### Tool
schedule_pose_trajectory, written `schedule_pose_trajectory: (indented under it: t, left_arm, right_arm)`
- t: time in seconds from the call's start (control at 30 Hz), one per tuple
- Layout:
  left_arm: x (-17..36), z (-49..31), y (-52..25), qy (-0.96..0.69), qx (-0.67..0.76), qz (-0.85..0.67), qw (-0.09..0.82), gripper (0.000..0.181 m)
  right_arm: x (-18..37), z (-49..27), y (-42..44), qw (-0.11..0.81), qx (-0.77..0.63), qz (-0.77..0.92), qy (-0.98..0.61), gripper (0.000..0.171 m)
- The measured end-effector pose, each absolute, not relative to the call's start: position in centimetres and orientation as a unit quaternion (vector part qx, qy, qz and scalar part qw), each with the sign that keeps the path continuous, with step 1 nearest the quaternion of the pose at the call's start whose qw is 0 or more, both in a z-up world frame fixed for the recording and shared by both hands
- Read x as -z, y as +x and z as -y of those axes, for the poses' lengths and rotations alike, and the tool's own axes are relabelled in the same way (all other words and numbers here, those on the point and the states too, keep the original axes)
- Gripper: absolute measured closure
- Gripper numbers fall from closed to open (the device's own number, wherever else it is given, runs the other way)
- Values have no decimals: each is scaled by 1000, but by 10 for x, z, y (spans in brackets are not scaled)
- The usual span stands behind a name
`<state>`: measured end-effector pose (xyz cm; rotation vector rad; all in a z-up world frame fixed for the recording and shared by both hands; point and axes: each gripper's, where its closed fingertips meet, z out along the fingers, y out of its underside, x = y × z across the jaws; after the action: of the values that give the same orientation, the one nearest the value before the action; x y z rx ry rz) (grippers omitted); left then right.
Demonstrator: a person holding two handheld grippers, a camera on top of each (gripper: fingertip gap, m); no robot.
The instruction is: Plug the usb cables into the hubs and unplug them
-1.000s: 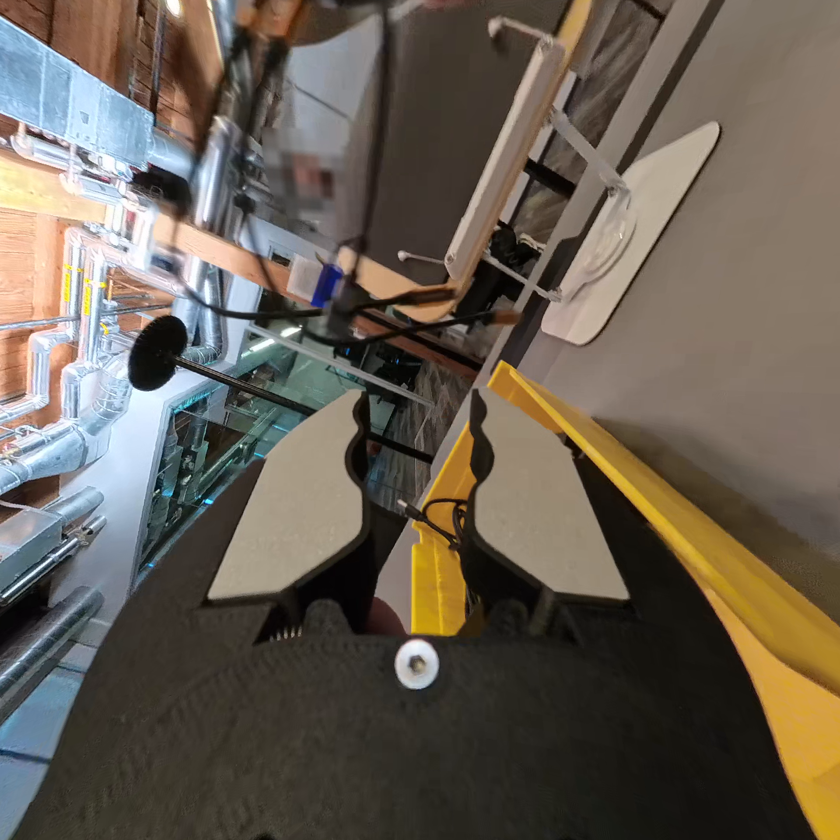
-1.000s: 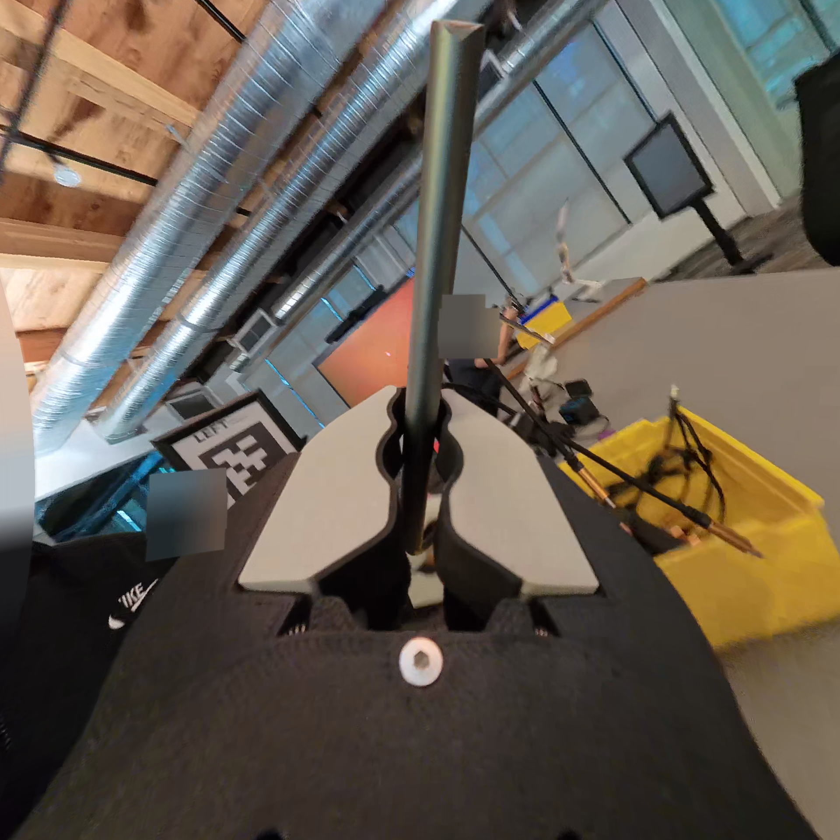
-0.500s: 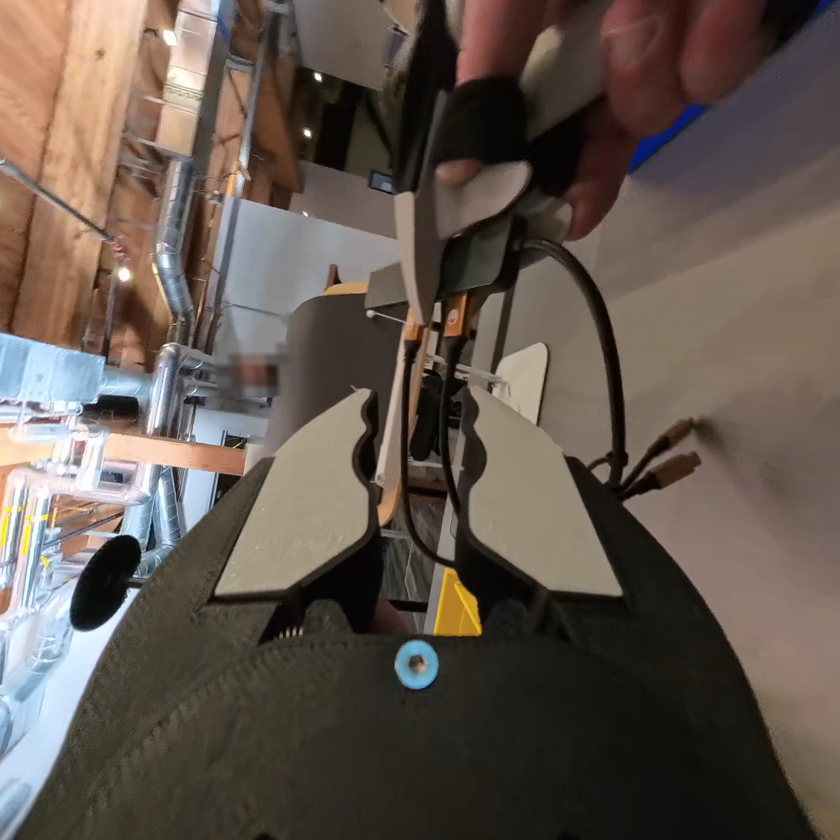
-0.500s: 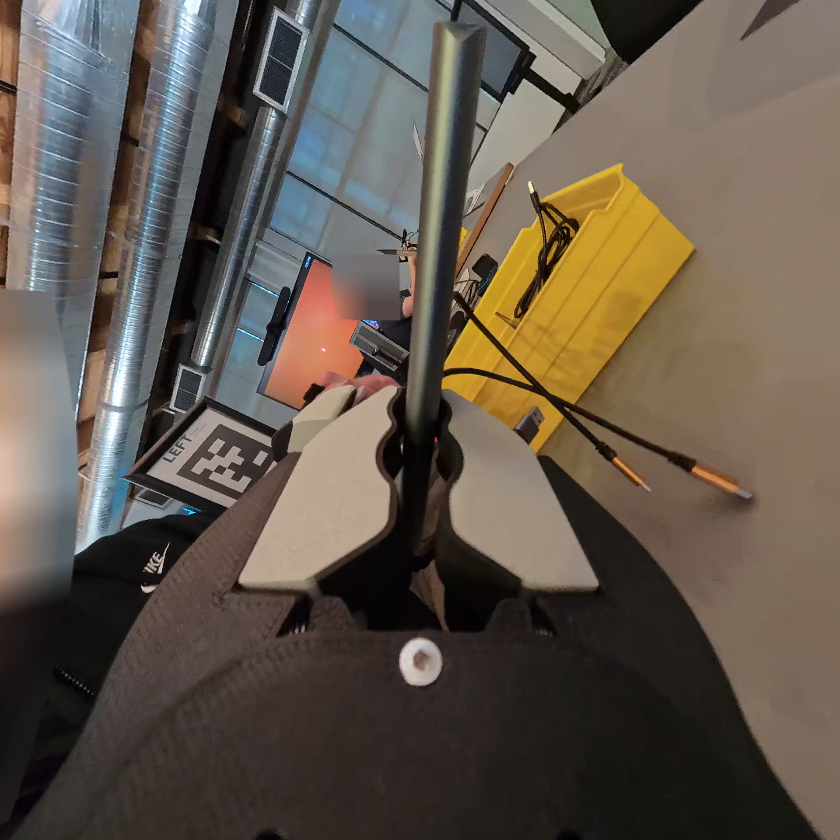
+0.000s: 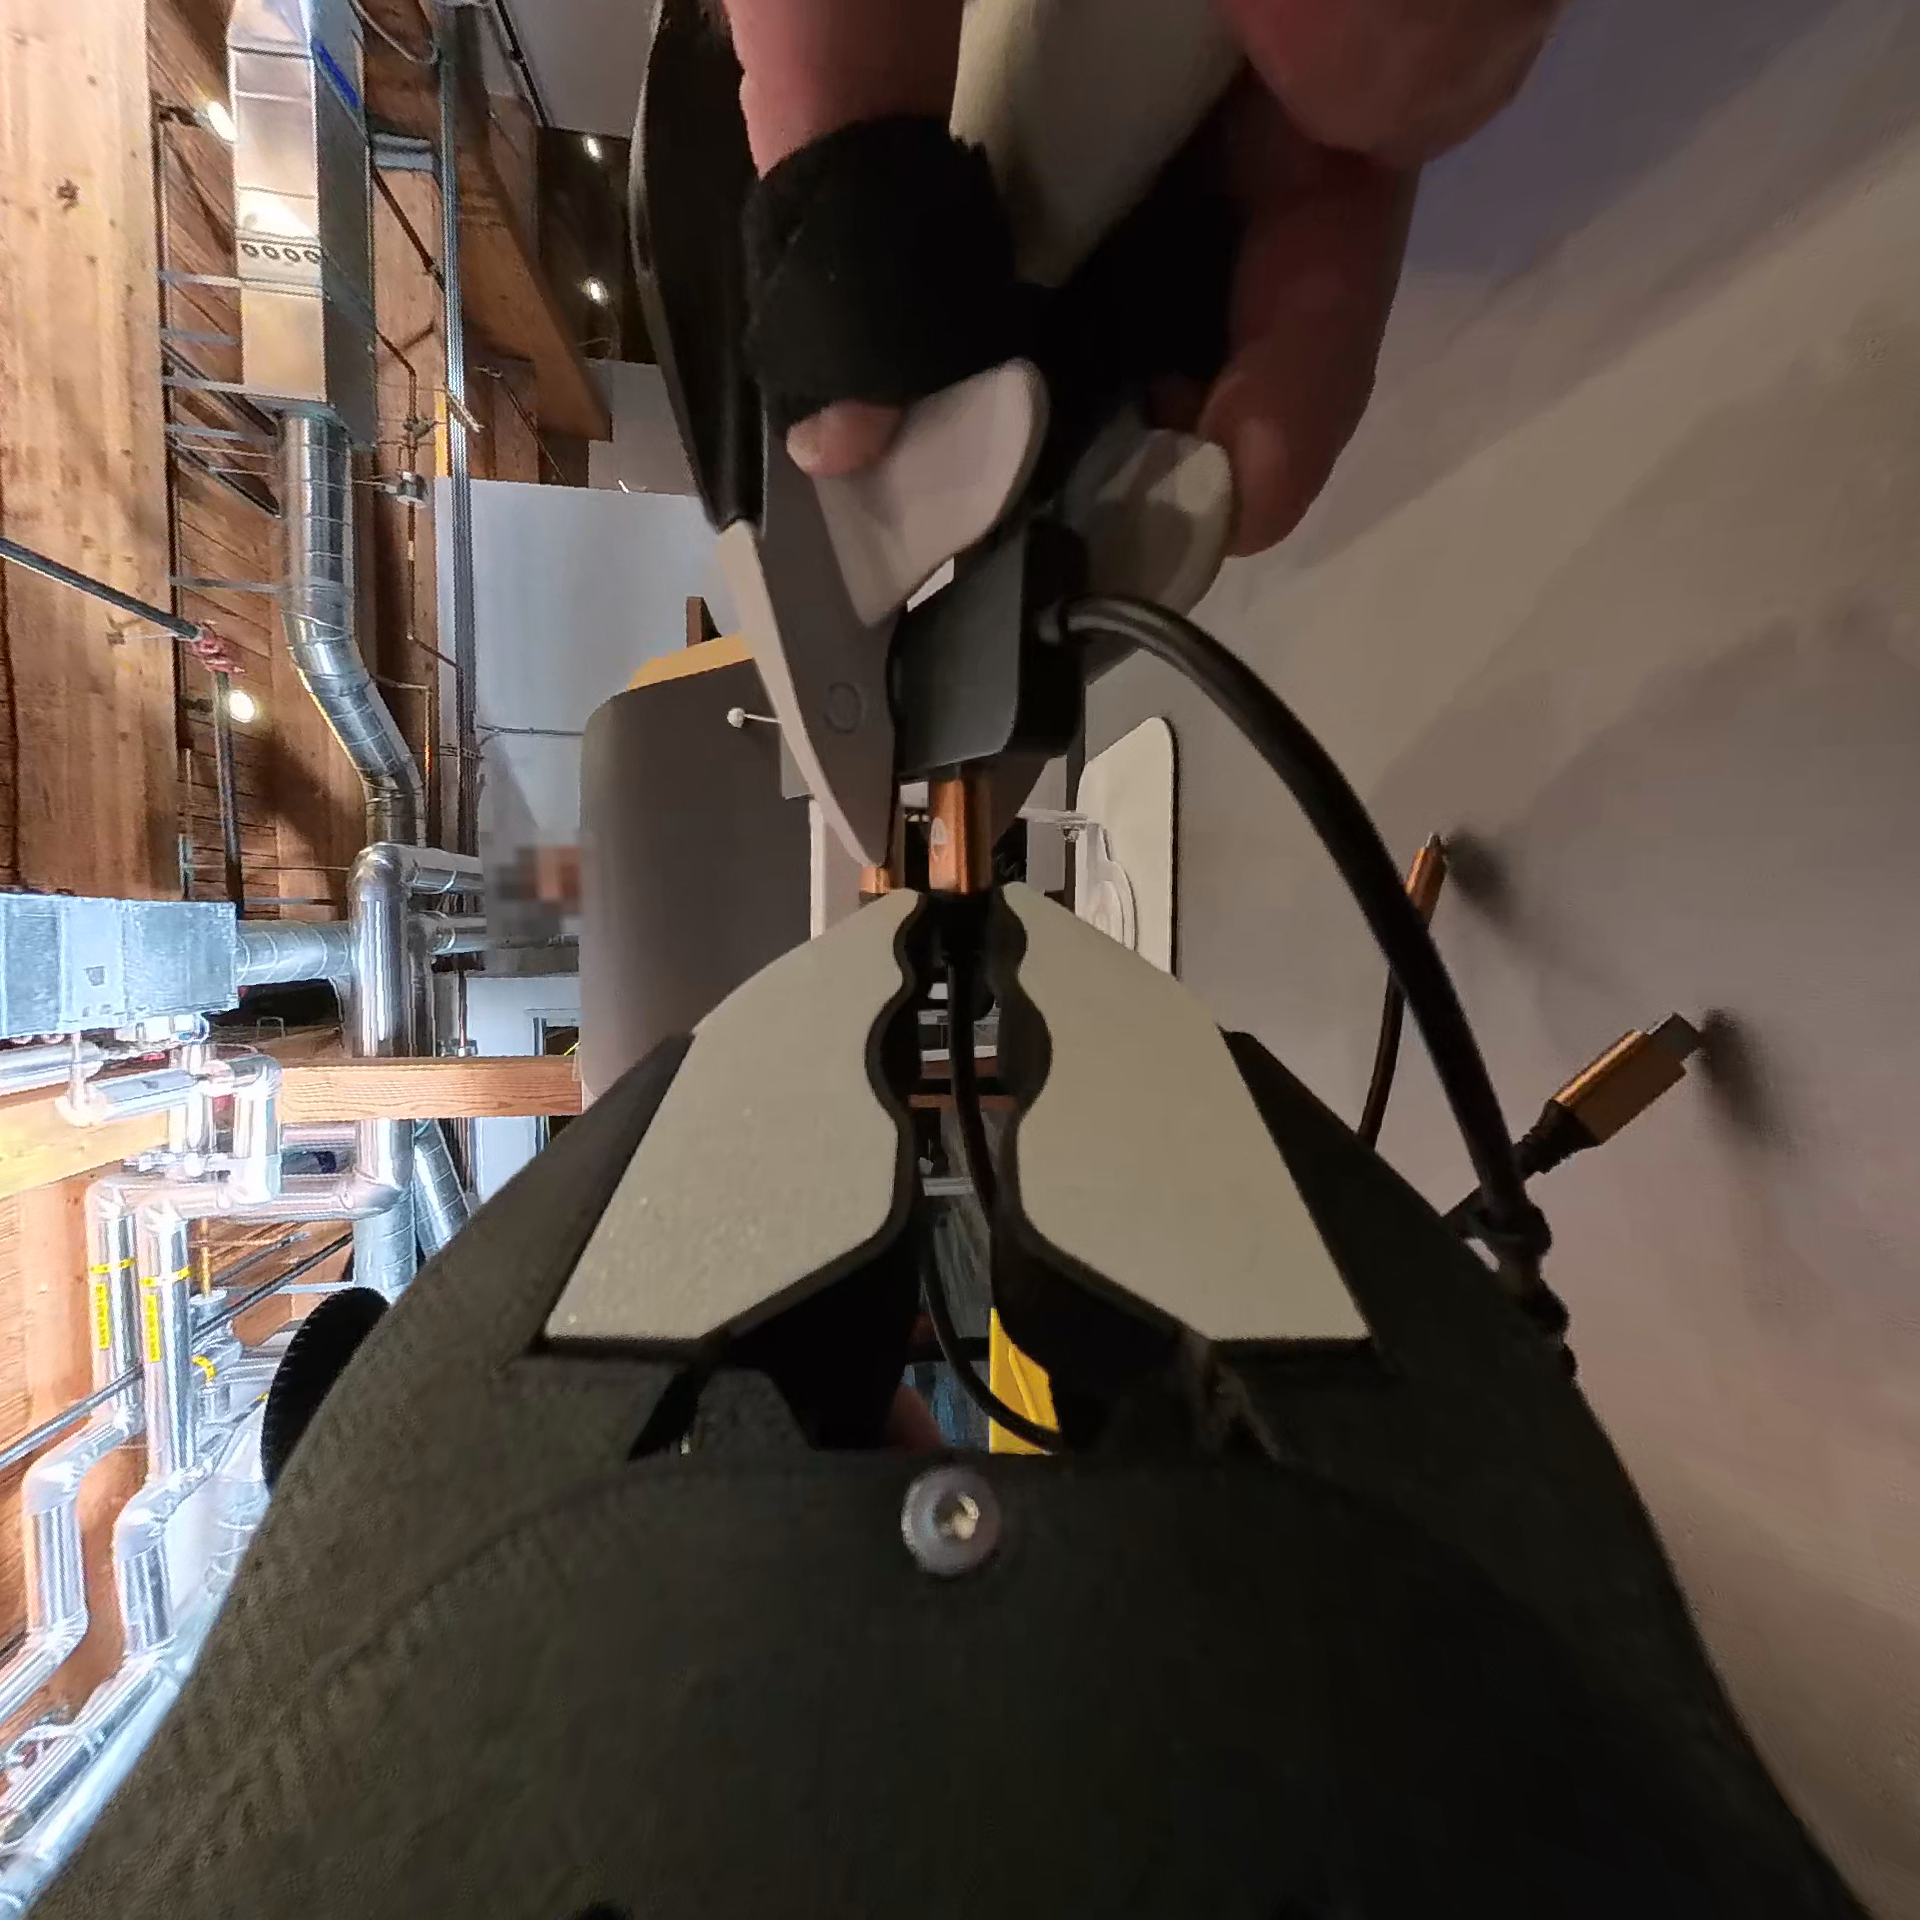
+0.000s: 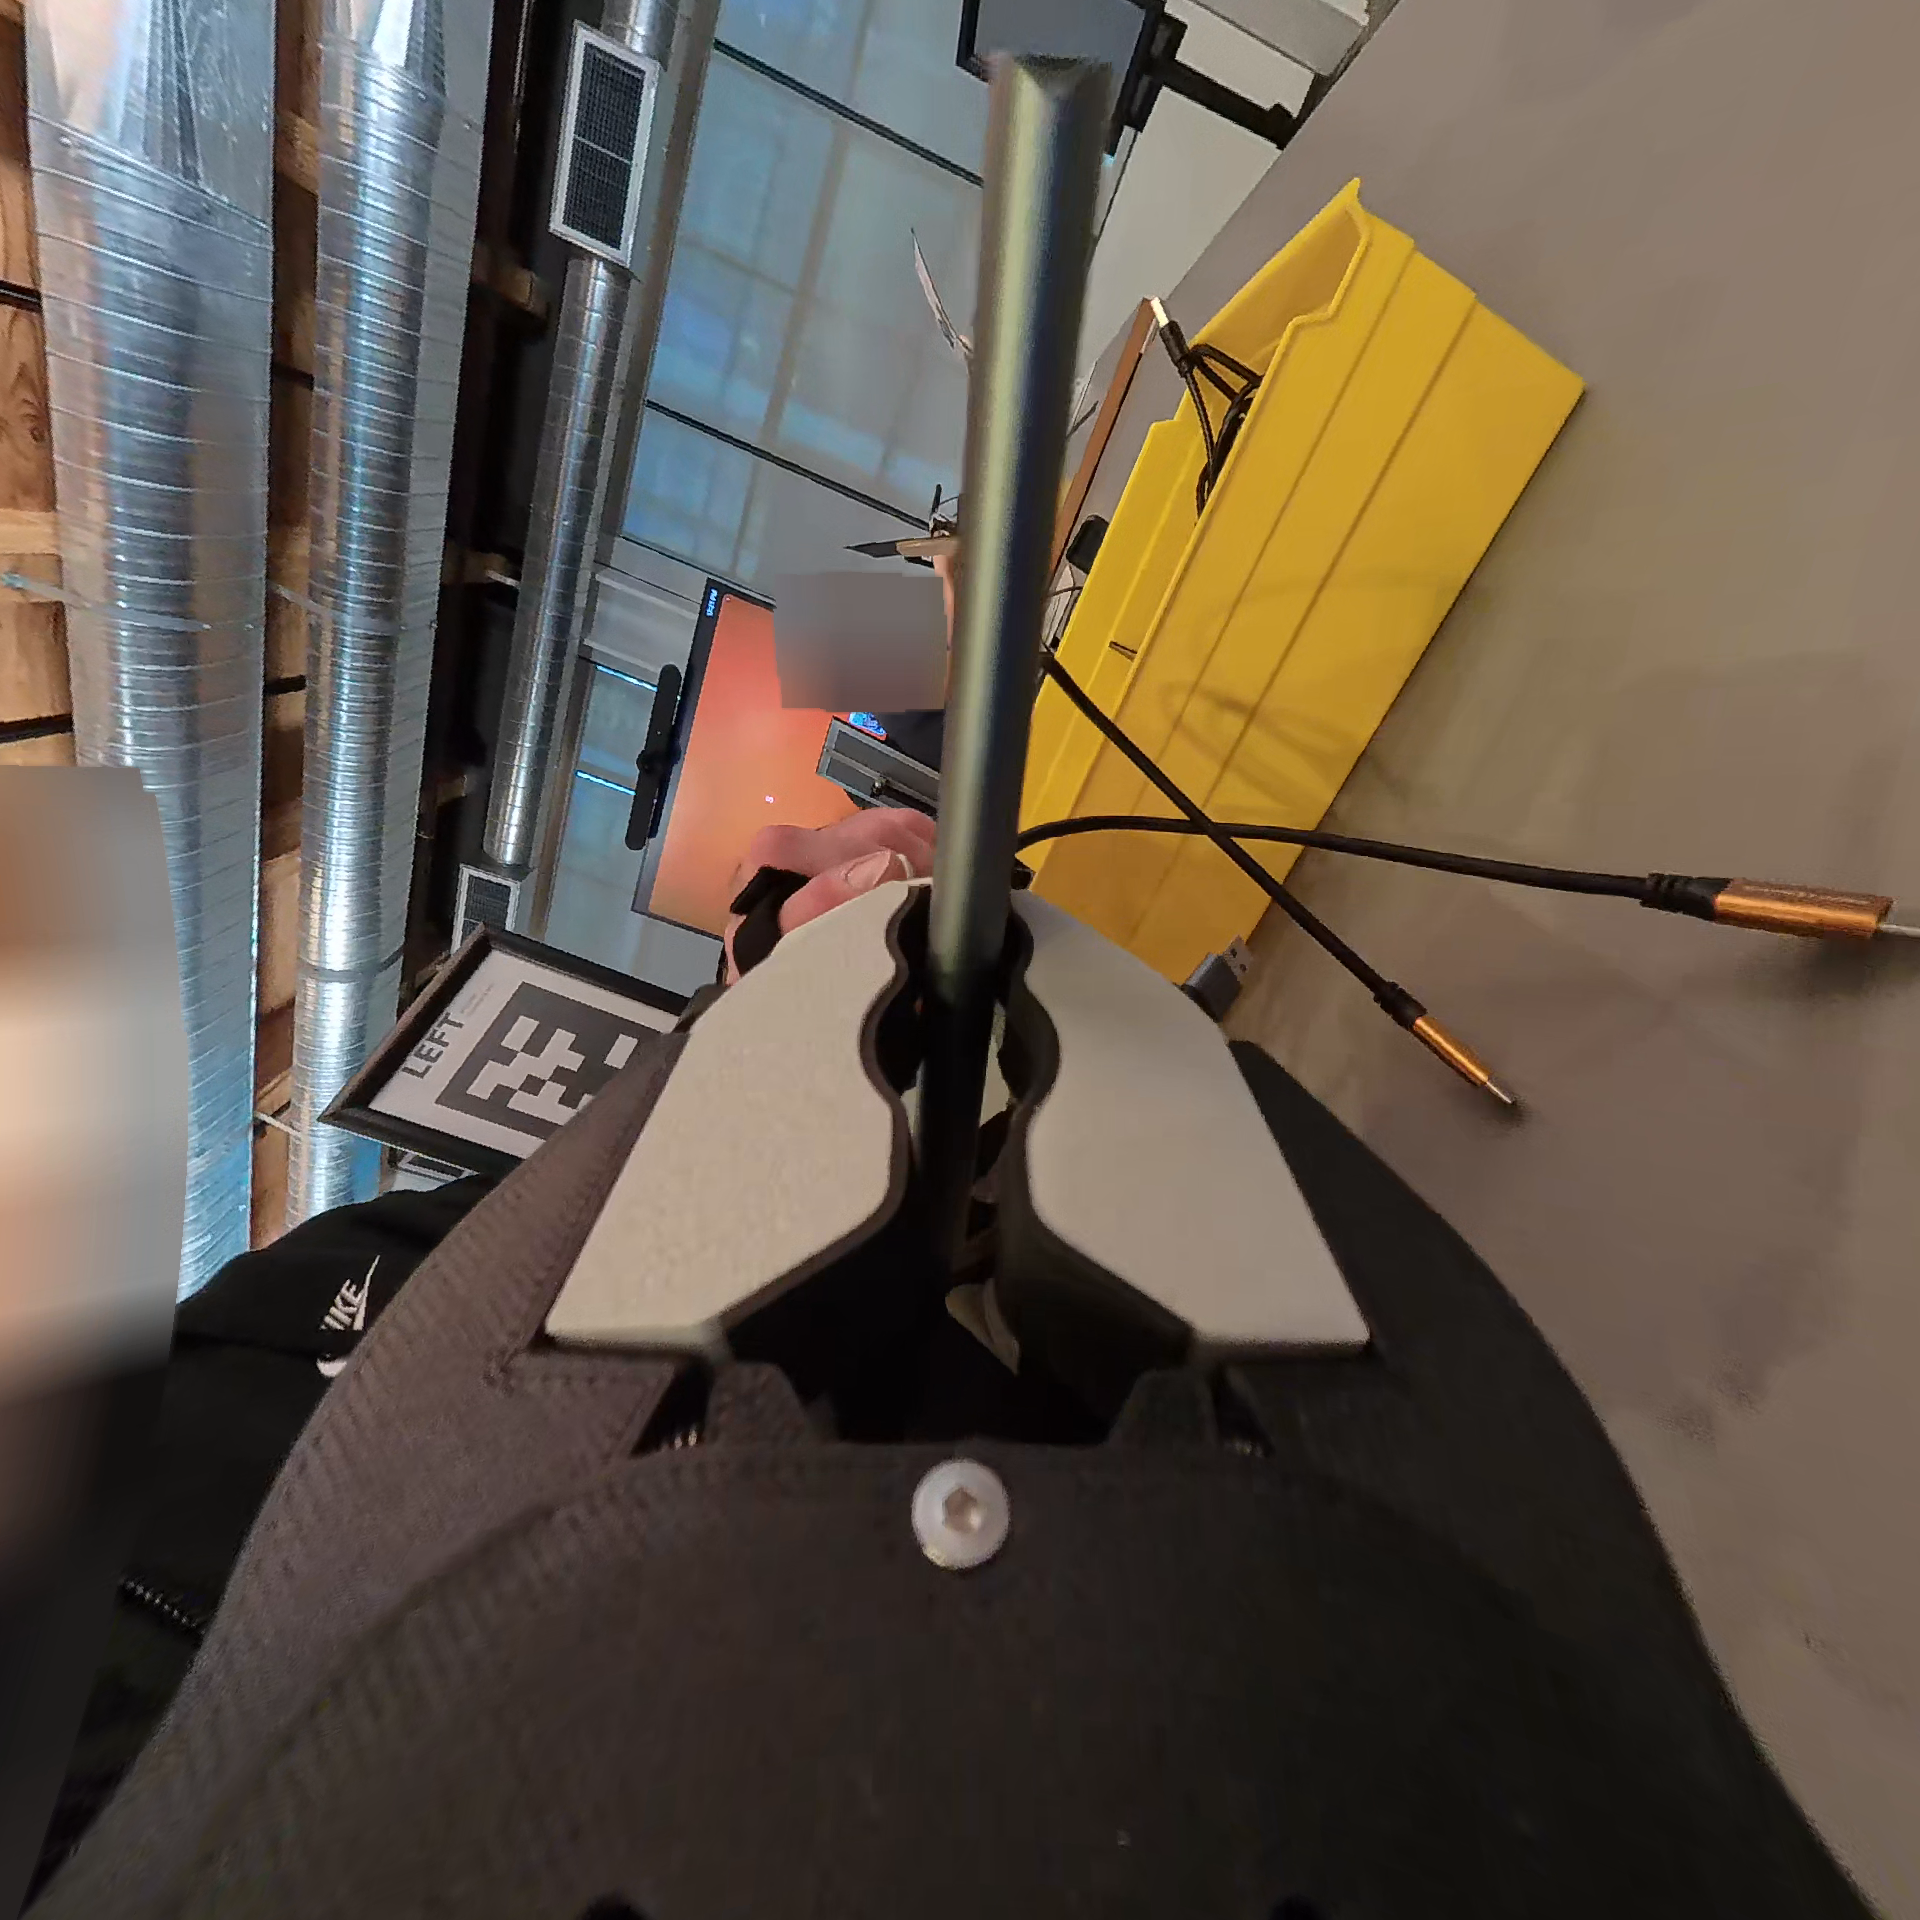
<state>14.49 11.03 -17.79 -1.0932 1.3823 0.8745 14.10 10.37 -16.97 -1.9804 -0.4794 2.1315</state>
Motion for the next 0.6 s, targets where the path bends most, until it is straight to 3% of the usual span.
schedule_pose_trajectory:
  t: [0.23,0.4,0.6]
  left_arm:
    - [179,-113,137,-492,-321,-582,562,172]
    - [169,-108,126,-514,-281,-574,572,147]
    - [166,-80,178,-517,-215,-587,584,128]
  right_arm:
    - [169,-103,140,117,-709,180,-671,160]
    - [166,-125,154,173,-698,142,-680,161]
    - [174,-131,152,193,-687,109,-692,160]
